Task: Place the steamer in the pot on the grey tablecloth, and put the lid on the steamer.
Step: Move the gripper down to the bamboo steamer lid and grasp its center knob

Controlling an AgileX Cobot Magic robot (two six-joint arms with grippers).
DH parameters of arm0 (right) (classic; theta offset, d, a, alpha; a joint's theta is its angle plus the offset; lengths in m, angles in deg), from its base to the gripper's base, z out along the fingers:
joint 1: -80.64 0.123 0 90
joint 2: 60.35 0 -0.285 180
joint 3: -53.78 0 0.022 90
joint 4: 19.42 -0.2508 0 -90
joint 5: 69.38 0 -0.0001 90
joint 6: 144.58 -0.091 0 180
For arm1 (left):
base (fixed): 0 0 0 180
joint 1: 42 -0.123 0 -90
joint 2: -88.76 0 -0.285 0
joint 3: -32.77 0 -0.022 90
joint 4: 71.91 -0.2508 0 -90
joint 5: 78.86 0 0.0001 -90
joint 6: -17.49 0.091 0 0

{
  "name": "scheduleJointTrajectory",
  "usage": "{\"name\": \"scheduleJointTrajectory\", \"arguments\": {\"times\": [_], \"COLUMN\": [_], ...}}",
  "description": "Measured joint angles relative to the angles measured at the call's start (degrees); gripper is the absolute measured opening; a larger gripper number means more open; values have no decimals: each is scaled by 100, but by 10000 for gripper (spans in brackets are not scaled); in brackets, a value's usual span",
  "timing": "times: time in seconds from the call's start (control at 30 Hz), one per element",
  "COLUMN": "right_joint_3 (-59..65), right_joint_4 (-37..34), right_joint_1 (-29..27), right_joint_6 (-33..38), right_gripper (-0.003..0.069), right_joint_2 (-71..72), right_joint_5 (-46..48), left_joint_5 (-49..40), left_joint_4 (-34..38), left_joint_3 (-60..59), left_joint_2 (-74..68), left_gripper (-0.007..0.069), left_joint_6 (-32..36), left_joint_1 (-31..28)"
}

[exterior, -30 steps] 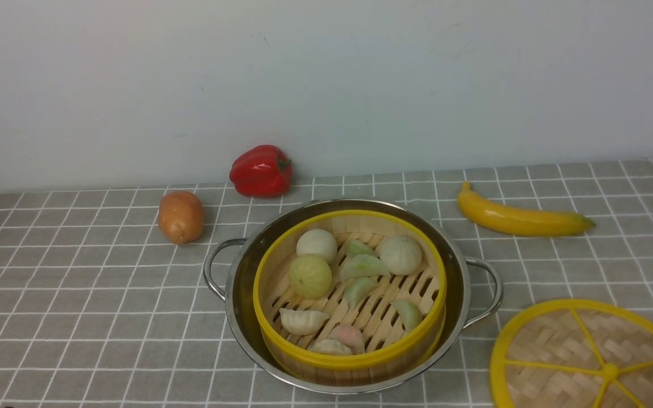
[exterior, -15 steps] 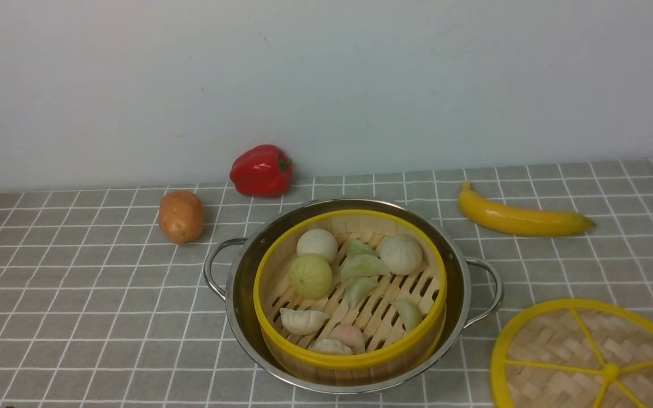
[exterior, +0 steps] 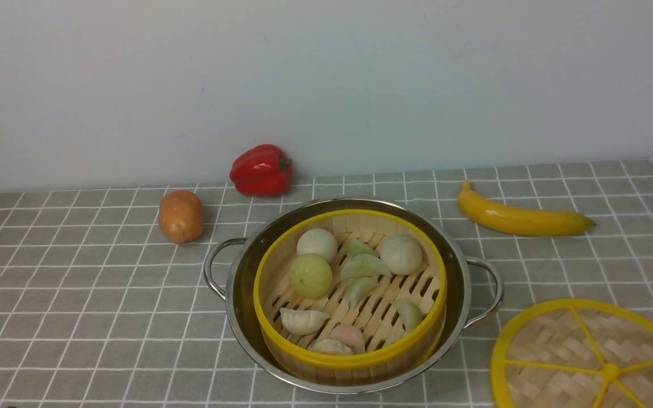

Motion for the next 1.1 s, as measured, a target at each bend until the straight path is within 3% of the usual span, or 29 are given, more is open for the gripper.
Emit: {"name": "scheduleJointTrajectory", "arguments": {"times": [0.27,0.6,1.1], "right_joint_3": [-700,-1028,-1032], "right_joint_4": [-246,786,1114], "right_joint_1": [50,741,905], "right_joint_6": [294,-336,-572], "right_gripper": [243,243,243], "right_joint_2": [-2292,-4509,-5457], "right_joint_5": [20,0,-476], "left_joint_5": [0,0,0], "left_joint_4": [0,0,0], "left_joint_3": [0,0,0], "left_joint_2": [0,0,0], "left_gripper": [204,222,243], "left_joint_6": [0,0,0], "left_joint_1": [0,0,0]}}
